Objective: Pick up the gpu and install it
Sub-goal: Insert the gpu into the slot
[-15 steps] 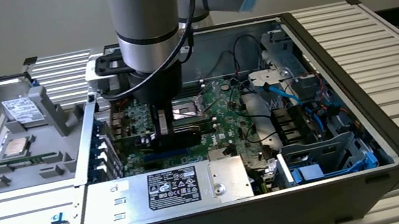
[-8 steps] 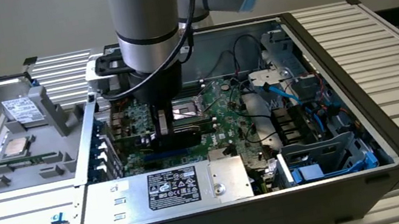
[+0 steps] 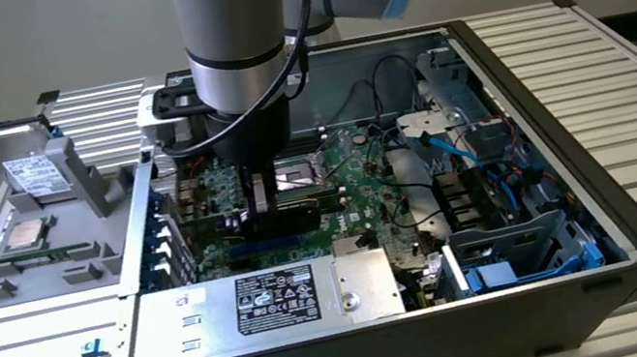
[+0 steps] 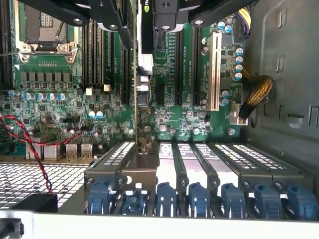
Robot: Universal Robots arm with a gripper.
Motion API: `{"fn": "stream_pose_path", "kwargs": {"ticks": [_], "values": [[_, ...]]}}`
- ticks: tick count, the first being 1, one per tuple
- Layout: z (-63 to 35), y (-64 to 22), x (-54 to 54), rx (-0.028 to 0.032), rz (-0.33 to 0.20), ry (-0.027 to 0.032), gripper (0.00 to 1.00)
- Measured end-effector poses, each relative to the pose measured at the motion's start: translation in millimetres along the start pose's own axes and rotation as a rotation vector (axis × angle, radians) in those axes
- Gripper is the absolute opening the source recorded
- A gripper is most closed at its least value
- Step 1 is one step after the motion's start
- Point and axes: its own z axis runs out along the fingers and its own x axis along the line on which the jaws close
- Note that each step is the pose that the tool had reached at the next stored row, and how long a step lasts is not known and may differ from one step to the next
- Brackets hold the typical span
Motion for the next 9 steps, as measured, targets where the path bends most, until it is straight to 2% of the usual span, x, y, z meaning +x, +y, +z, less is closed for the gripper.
{"fn": "stream_pose_path", "kwargs": {"ticks": [1, 4, 9], "values": [[0.1, 0.0, -0.1, -0.0001, 0.000, 0.0012, 0.27], [0.1, 0.1, -0.1, -0.0059, 0.001, 0.0087, 0.27], [0.1, -0.1, -0.5, -0.0062, 0.001, 0.0095, 0.27]]}}
